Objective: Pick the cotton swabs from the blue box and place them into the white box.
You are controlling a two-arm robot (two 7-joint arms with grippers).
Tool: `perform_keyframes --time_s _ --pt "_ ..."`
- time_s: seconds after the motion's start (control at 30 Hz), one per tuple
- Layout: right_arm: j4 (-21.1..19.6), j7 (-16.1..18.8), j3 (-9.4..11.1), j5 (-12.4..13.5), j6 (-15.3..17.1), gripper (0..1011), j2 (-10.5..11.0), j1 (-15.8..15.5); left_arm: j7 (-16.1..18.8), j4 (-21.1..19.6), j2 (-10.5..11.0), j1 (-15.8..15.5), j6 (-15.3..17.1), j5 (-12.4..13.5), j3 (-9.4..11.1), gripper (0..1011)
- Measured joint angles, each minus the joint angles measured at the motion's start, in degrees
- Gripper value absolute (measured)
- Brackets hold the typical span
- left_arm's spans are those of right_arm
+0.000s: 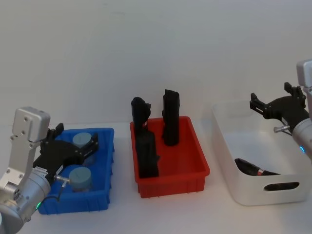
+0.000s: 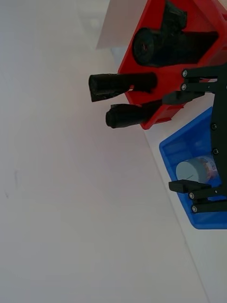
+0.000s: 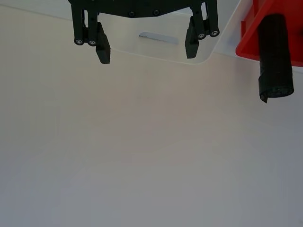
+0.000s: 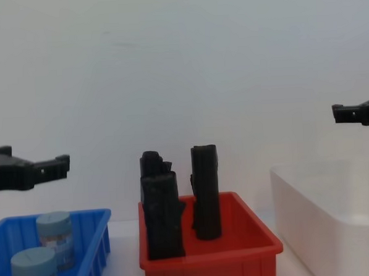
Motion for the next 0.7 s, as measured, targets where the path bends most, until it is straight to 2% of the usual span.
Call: perform_keyframes --time_s 0.3,0.5,0.7 --pt "0.0 0.0 0.0 0.0 0.0 1001 0.0 0.0 -1.3 2.22 -0.9 -0.86 0.76 0.39 -0.01 1004" --pt "0.0 0.0 0.0 0.0 0.0 1001 0.0 0.0 -1.35 2.65 -1.51 -0.96 0.02 0.57 -0.01 1004" --pt "0.0 0.0 0.0 0.01 0.0 1002 0.0 0.0 -1.74 2.88 -2.02 -1.22 0.89 -0.23 -0.11 1004"
